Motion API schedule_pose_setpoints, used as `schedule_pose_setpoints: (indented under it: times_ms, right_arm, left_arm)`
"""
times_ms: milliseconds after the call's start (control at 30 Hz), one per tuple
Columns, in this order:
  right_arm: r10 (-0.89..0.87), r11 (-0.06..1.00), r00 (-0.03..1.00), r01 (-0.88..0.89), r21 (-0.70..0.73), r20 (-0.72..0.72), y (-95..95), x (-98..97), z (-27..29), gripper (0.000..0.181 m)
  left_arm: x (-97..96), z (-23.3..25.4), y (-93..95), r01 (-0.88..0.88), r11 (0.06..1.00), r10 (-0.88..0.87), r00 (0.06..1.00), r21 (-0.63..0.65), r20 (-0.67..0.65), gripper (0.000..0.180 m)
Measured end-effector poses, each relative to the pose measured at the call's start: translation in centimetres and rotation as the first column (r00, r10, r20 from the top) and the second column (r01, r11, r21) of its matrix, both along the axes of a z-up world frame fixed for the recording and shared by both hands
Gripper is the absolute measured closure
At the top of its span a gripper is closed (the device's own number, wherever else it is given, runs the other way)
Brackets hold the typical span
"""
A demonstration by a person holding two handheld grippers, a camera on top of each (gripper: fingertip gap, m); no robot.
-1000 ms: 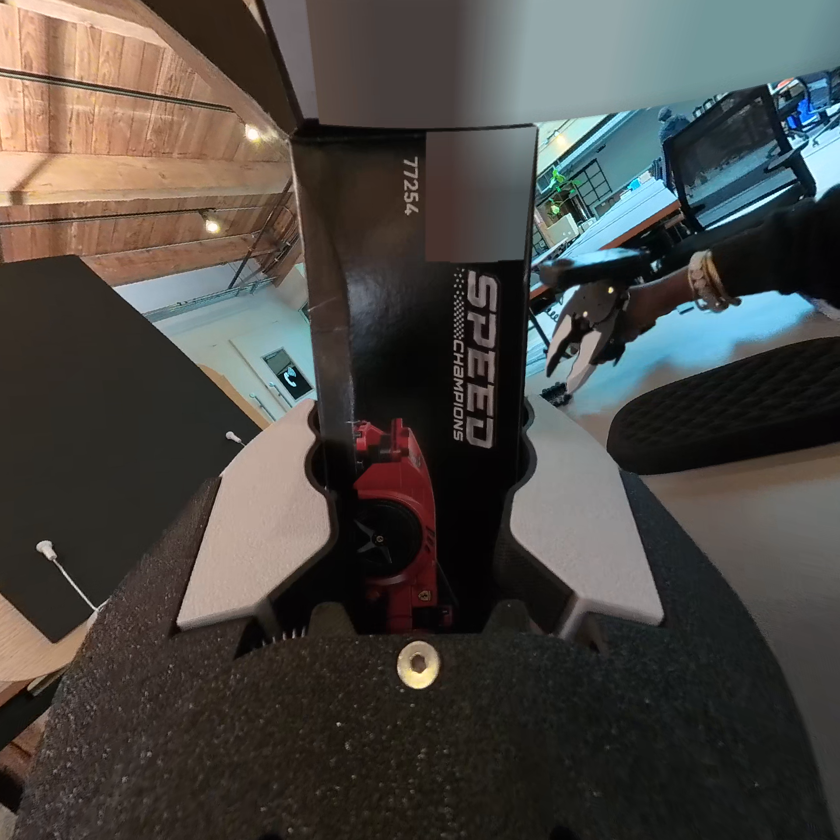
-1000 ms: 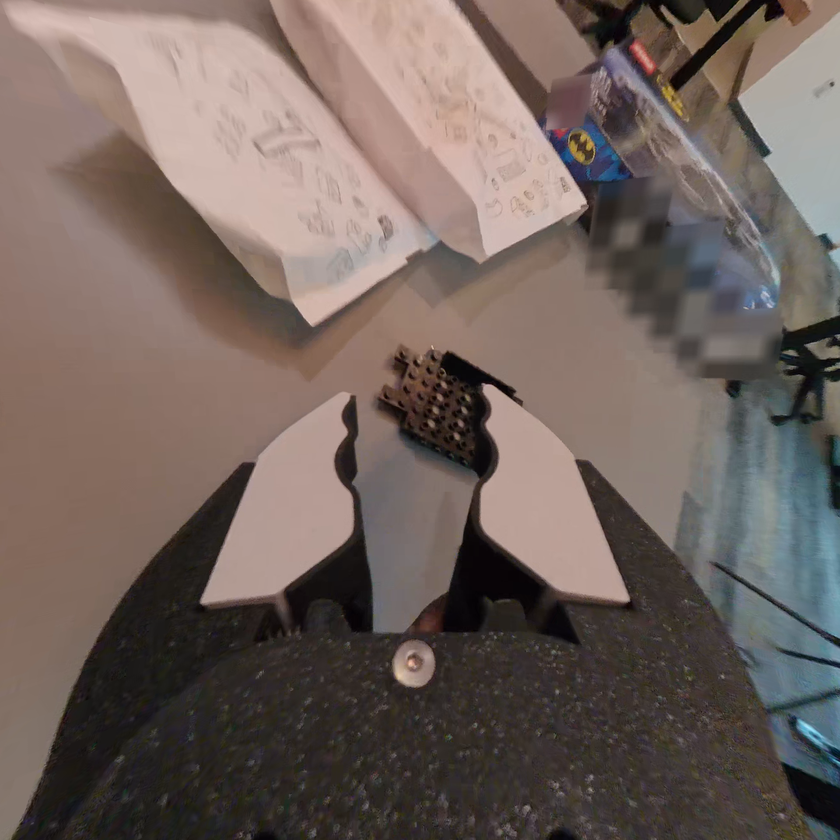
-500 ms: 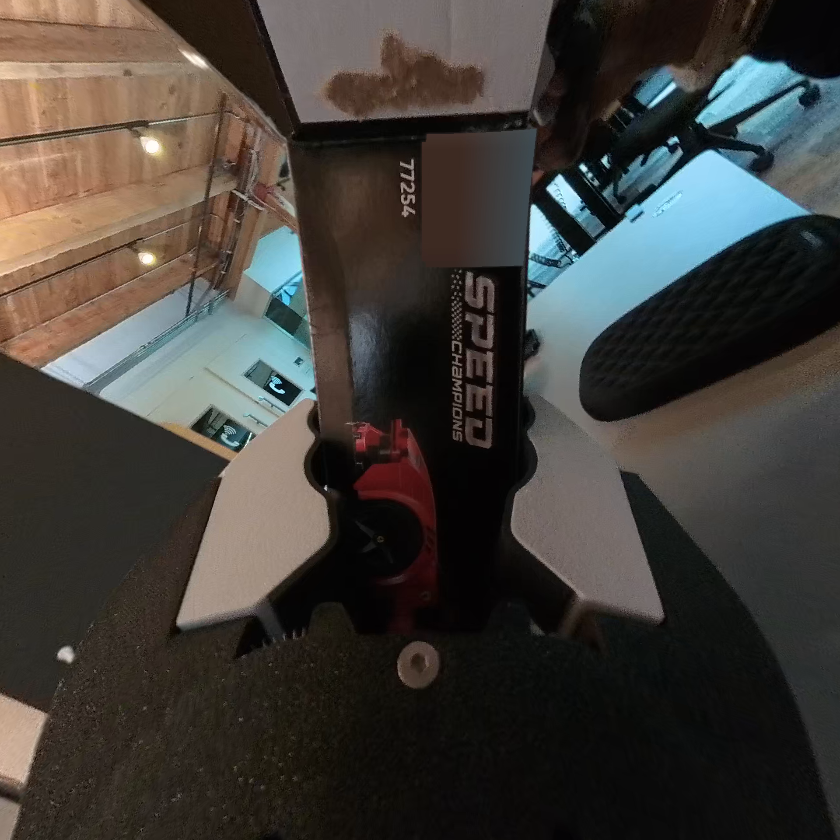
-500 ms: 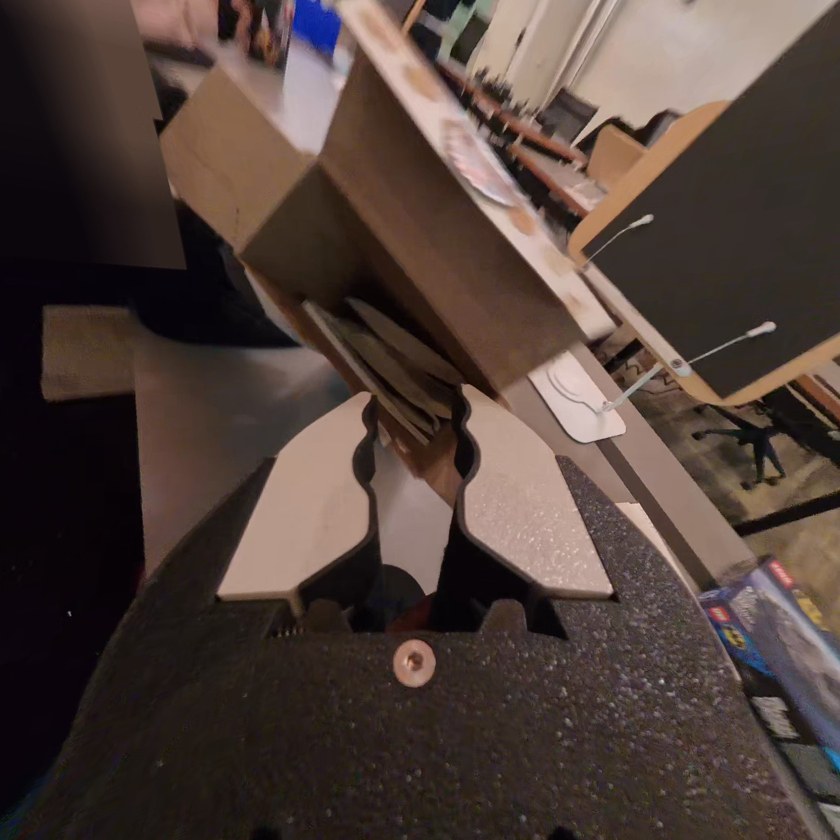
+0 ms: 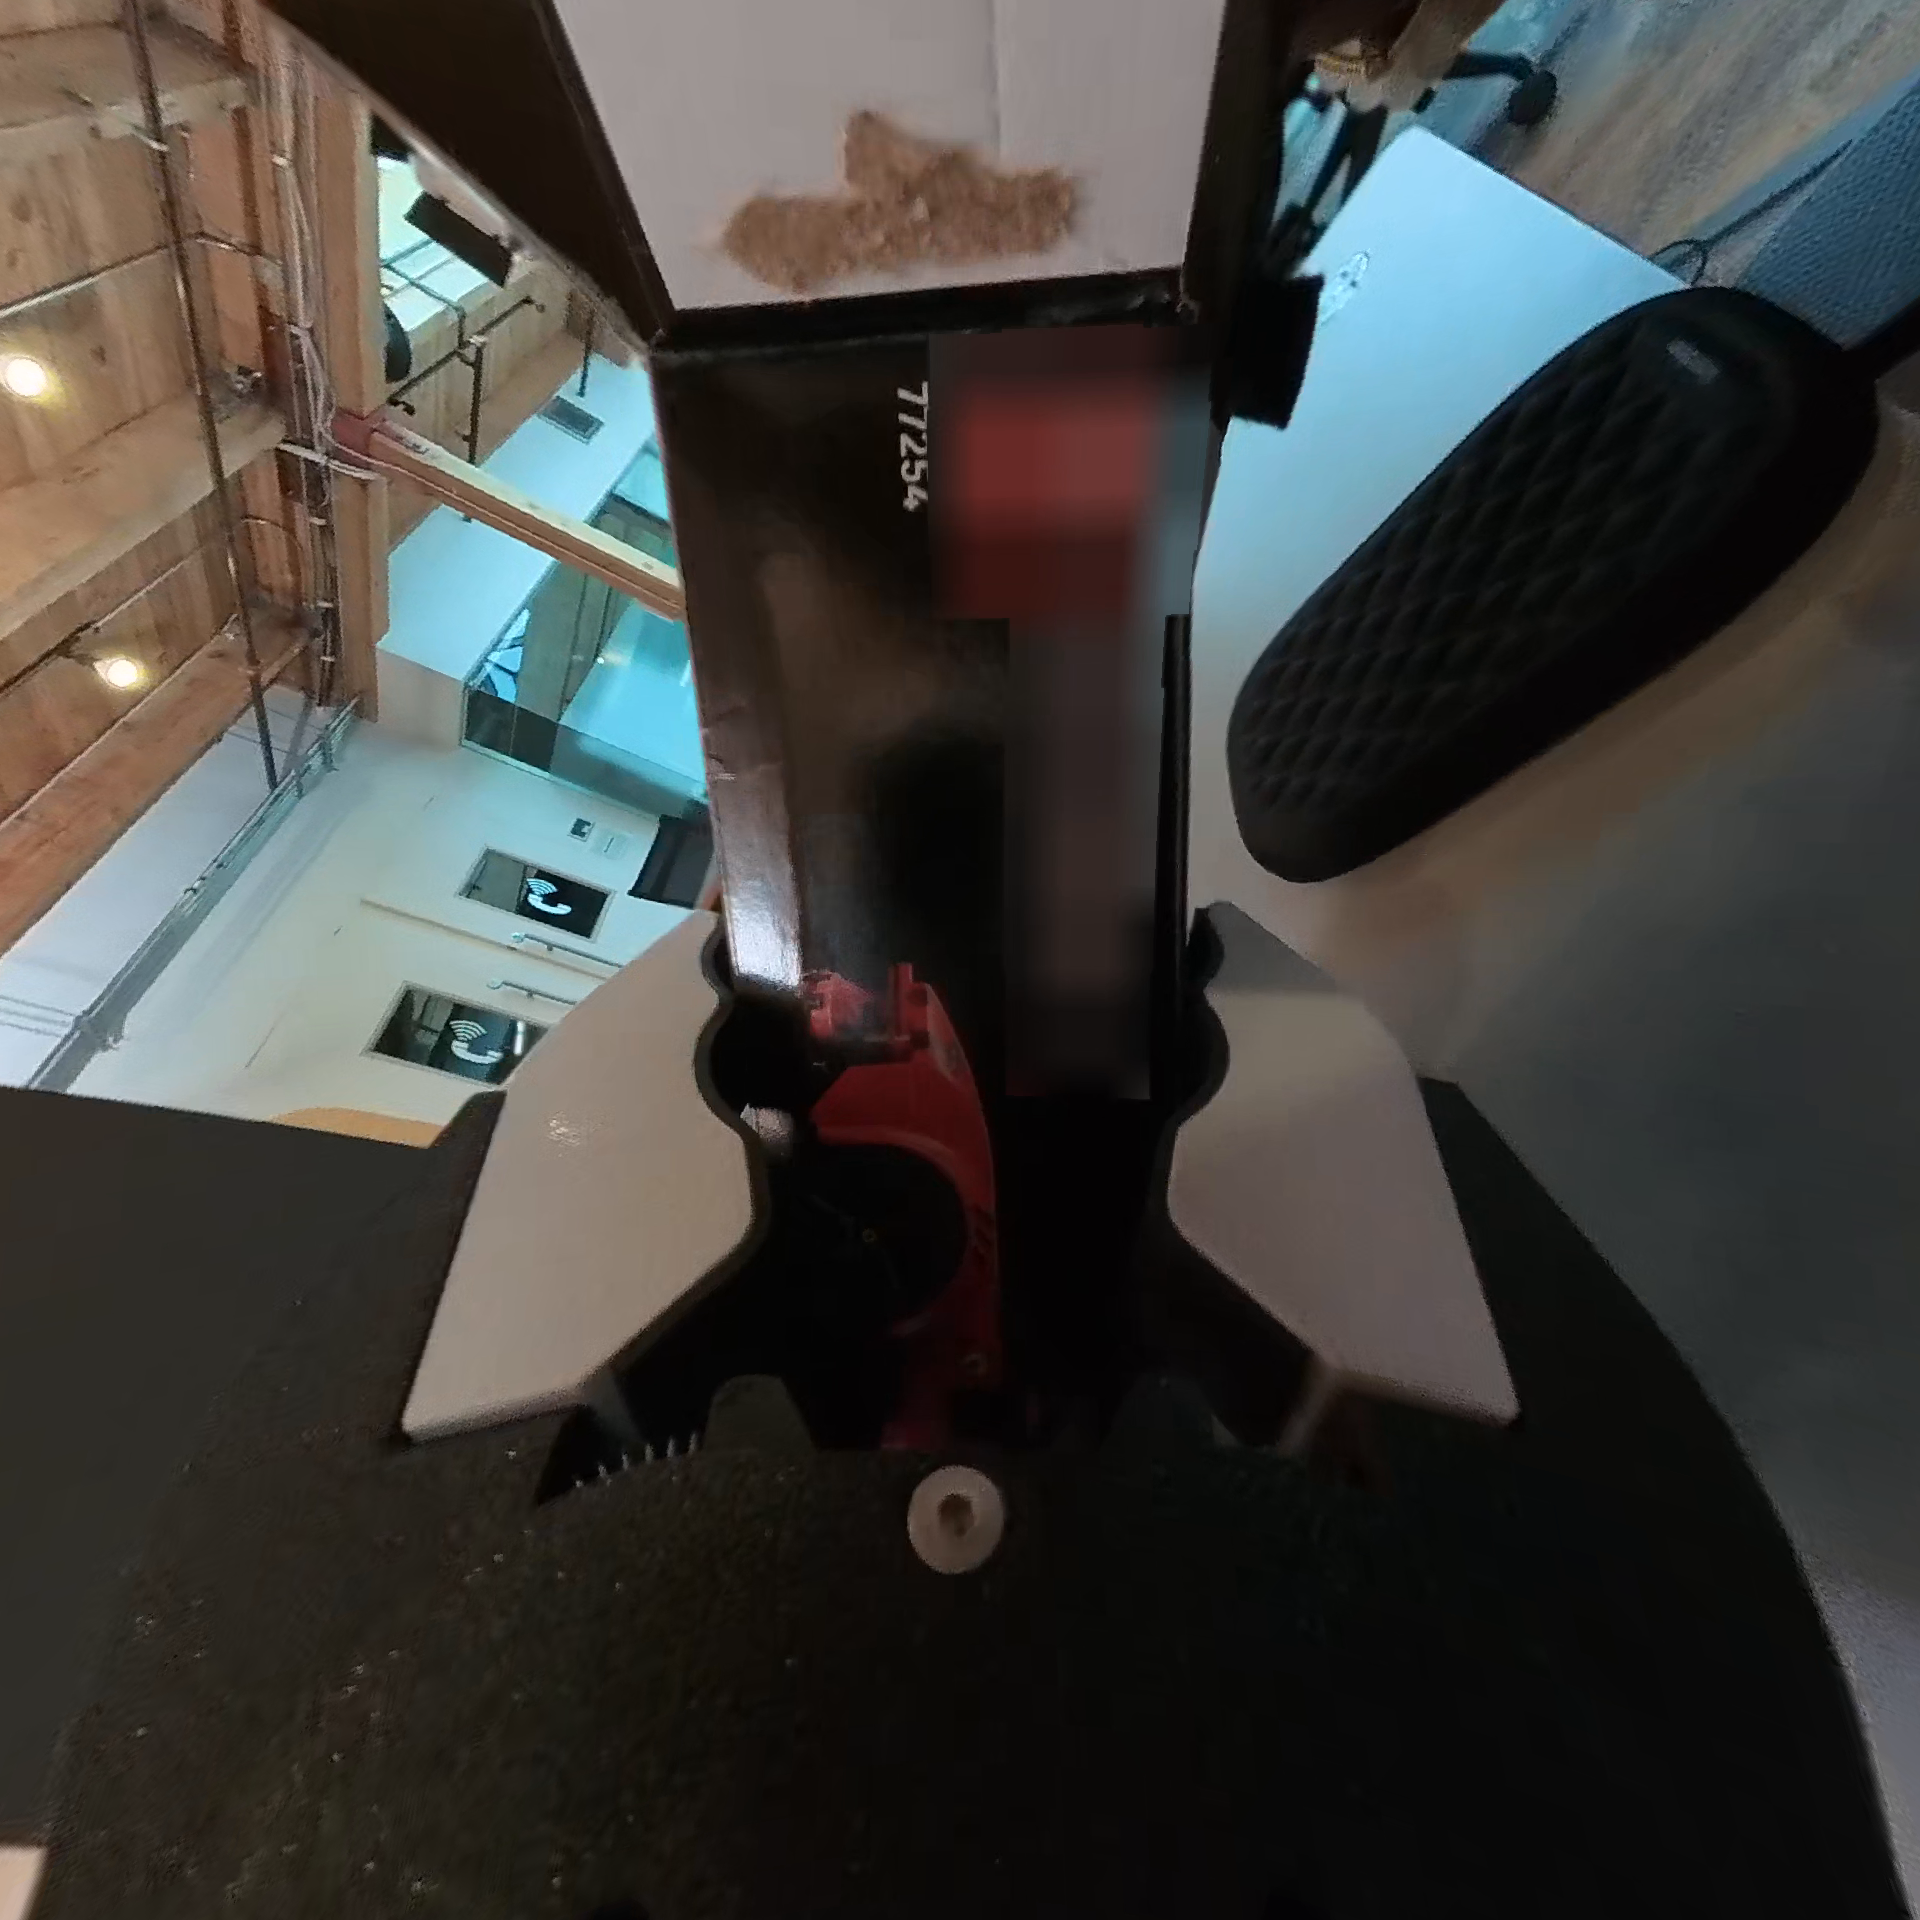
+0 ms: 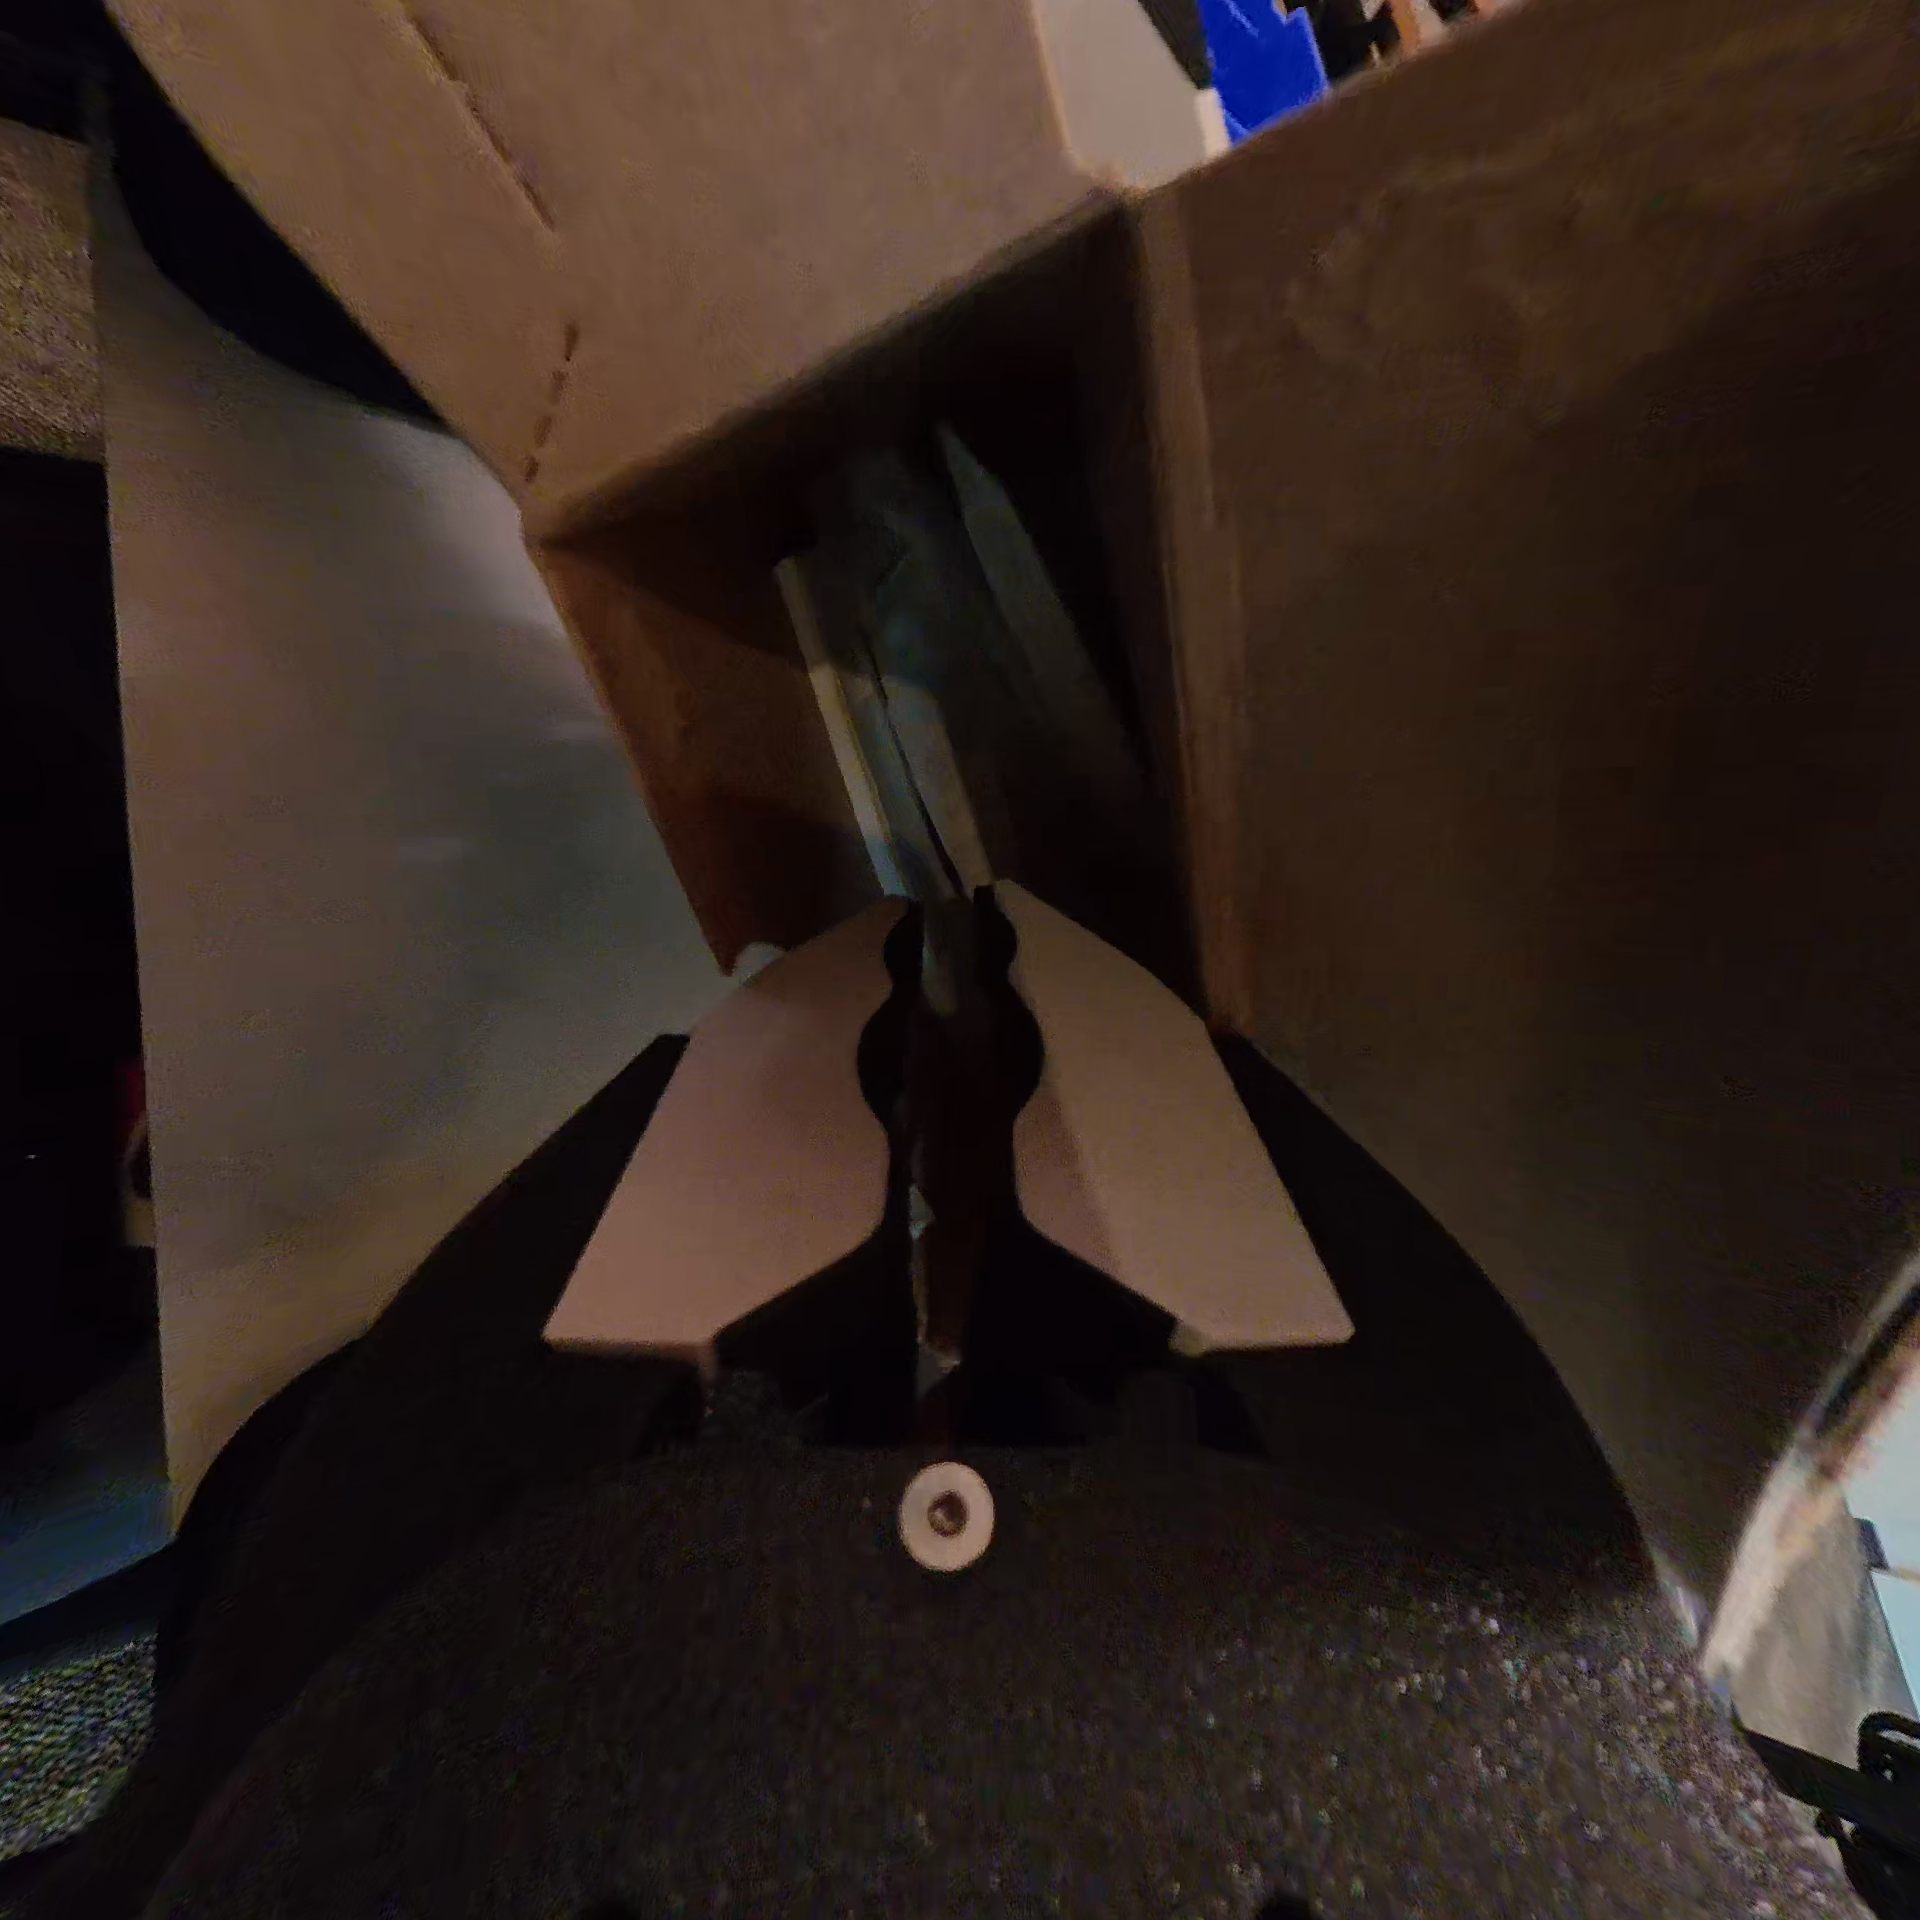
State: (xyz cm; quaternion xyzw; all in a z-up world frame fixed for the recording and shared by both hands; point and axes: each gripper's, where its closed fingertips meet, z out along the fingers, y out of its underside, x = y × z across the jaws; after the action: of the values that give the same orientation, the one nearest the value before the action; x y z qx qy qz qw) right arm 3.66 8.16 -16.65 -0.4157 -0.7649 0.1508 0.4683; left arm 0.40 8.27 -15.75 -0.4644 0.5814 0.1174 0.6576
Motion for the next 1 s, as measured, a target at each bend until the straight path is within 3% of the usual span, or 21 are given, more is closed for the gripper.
schedule_pose_setpoints:
  times_ms: [200,500,700,767,867,933,1000]
  right_arm:
    - [-0.007,0.997,0.998,0.003,0.078,0.061,0.3,-0.2,-1.6,0.181]
    - [-0.058,0.998,0.997,0.059,0.018,-0.055,0.8,-0.4,-0.8,0.173]
    - [-0.066,0.997,0.994,0.064,-0.036,-0.087,0.6,-0.2,0.1,0.181]
    - [-0.1,0.991,0.982,0.083,-0.105,-0.161,0.4,0.0,1.2,0.173]
    - [-0.183,0.942,0.956,0.104,-0.32,-0.229,-0.2,0.9,2.9,0.128]
    - [-0.23,0.841,0.943,0.067,-0.537,-0.241,-1.4,1.2,3.3,0.109]
    - [-0.268,0.718,0.934,0.029,-0.695,-0.238,-2.4,1.2,3.1,0.109]
  left_arm:
    - [0.4,-0.7,-0.2,0.011,1.0,-0.012,1.0,-0.018,-0.026,0.098]
    - [0.2,-0.6,0.1,-0.006,1.0,0.006,1.0,0.0,-0.023,0.098]
    - [-0.6,-0.2,-0.2,-0.025,0.999,0.023,0.999,0.032,0.036,0.098]
    - [-1.5,0.3,-0.4,-0.038,0.998,0.034,0.995,0.045,0.092,0.098]
    - [-2.9,0.6,-0.9,-0.075,0.995,0.062,0.983,0.069,0.175,0.096]
    - [-3.3,0.4,-1.3,-0.113,0.99,0.094,0.974,0.085,0.207,0.096]
    - [-3.0,-0.4,-1.7,-0.152,0.981,0.129,0.975,0.118,0.18,0.096]
